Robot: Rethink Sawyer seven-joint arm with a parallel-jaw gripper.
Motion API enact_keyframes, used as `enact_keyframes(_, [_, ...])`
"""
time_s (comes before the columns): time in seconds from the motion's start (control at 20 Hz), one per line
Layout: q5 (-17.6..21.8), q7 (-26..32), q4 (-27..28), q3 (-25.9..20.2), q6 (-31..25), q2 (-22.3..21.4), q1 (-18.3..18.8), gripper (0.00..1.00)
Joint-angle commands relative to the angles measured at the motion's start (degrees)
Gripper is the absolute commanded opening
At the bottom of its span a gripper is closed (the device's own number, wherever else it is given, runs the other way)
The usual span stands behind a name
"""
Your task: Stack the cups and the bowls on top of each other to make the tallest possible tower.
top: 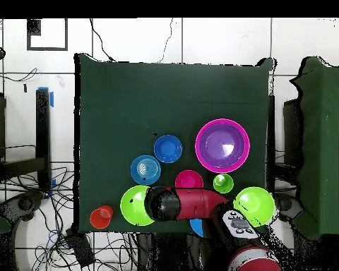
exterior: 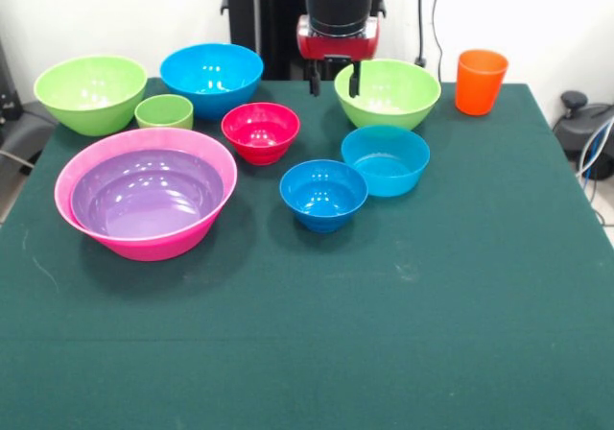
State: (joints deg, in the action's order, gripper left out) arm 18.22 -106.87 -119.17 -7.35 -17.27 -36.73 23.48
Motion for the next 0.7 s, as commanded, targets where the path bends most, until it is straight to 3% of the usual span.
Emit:
enact_keyframes(0.05, [0.0,-4.0,-0.5,-4.8,1.7,3.7,1.2,1.00])
enact_keyframes(0.7, [-0.5,-4.9,-0.7,-5.6,3.0,3.9,1.6,1.00])
